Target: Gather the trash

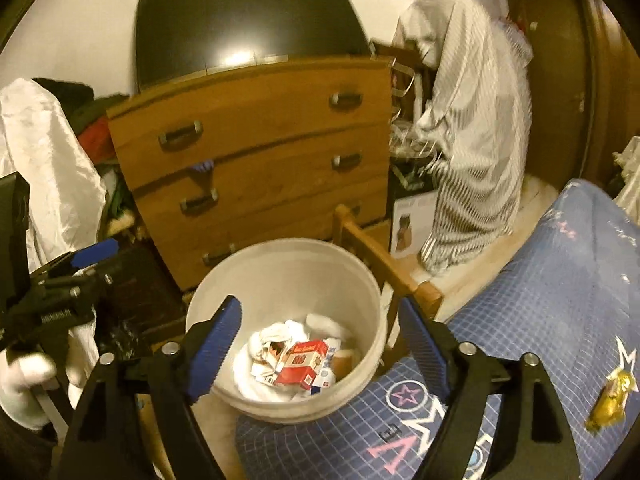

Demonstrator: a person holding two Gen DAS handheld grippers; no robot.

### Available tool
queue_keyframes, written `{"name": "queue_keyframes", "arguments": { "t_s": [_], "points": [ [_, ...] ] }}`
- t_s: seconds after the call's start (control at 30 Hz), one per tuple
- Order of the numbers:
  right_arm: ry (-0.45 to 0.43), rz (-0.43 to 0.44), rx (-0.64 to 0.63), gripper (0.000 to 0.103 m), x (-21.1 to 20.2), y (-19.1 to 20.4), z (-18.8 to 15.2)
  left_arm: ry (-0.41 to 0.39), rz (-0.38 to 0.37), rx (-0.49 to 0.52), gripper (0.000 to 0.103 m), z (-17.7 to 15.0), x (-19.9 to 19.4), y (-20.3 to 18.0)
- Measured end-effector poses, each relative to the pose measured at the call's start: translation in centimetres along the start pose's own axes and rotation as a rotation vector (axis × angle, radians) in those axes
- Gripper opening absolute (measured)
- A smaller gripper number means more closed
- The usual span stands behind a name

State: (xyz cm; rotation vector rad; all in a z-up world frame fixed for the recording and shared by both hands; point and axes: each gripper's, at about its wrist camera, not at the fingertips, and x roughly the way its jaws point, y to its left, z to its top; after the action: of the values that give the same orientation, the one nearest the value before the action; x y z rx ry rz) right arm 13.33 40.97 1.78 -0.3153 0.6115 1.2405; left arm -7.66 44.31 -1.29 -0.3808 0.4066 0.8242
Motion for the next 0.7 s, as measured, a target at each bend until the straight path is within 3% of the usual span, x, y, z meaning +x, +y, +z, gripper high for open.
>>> {"name": "queue_keyframes", "arguments": {
  "t_s": [0.23,0.33,0.7],
  "points": [
    [-0.101,-0.010,-0.008,0.090,-6.4,0.6,-3.7,-0.078,-0.013,0.038,0.097,-2.0,-4.6,-2.0],
    [-0.117,-0.018,0.001,0.090,-8.7,0.5,-5.2,-0.097,0.010,0.052,0.097,-2.8,-6.2,-2.7],
    [-0.142,-0.020,0.031,0.092,-13.3,0.0,-7.0,-0.103,-0.060,0.114,0.097,-5.0,-10.1,-5.0]
  ]
}}
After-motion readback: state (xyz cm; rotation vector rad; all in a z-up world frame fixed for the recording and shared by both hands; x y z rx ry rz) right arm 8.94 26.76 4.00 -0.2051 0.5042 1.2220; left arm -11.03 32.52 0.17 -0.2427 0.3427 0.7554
